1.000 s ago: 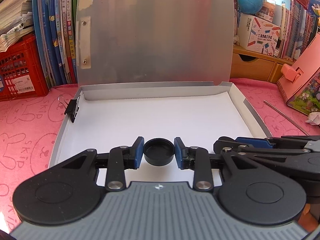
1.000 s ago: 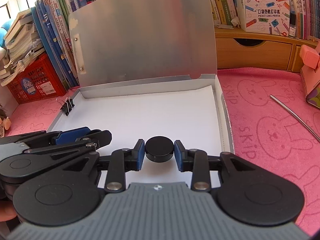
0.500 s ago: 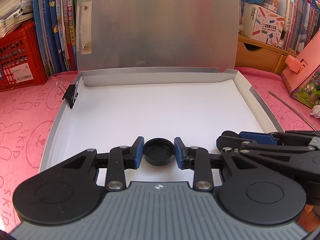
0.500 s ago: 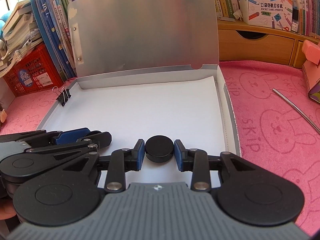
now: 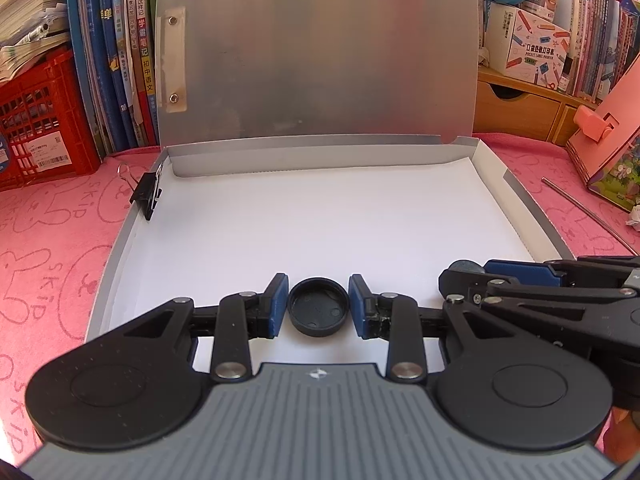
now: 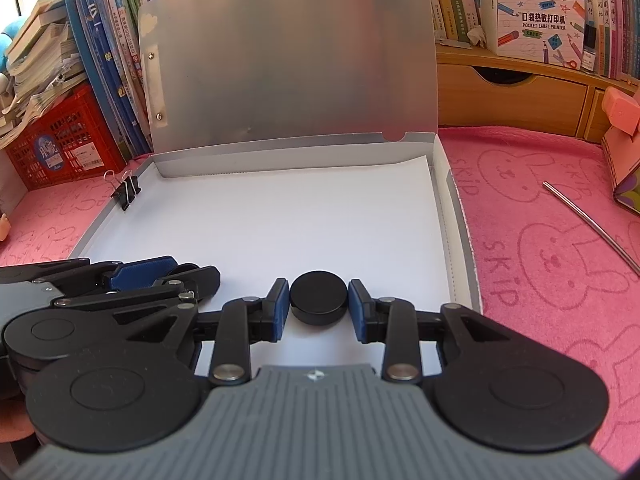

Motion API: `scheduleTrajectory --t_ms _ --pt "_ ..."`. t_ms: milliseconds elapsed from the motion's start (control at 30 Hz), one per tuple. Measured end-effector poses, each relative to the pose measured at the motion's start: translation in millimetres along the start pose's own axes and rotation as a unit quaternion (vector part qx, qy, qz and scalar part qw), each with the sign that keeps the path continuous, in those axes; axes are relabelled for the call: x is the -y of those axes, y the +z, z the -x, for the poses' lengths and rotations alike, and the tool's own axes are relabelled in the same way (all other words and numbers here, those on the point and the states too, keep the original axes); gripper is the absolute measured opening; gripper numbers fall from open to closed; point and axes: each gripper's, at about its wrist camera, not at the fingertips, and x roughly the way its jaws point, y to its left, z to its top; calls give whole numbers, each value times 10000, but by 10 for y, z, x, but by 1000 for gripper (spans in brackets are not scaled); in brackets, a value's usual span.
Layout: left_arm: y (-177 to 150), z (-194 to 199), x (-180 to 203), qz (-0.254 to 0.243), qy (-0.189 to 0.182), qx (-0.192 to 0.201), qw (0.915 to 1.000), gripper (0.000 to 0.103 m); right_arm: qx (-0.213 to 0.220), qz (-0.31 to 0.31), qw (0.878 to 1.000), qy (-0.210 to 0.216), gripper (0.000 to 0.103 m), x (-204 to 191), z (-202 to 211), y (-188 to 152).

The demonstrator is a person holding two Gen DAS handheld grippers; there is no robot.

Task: Organize objects
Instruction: 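Lower the left gripper's cap into the box and open it while the right releases its cap, then withdraw both open grippers from the box back toward the plush toys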

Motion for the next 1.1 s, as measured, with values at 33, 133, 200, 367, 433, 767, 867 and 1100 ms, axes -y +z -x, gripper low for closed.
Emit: scheduleTrajectory --t_ms 33,133,200,367,433,767,867,1100 --pt "-1 3 -4 13 -7 3 10000 38 3 -15 10000 2 40 6 0 0" --pt "6 23 -15 20 17 58 10000 42 26 -36 10000 -8 47 12 10 -1" --pt "13 51 -20 15 43 130 9999 44 77 -40 10000 -22 52 15 31 2" --pt "46 136 -55 117 67 256 9996 60 240 -23 9997 -71 58 19 126 30" --pt "55 184 -74 155 91 312 9994 65 307 -4 9995 -96 60 19 176 40" --pt "58 532 -112 95 82 659 9977 80 502 97 9986 -146 71 12 453 29" --pt "37 658 -112 89 40 734 9973 80 586 115 9982 -103 74 12 567 7" --pt "-76 1090 -85 -167 -58 978 9951 81 769 177 9968 150 79 16 903 -85"
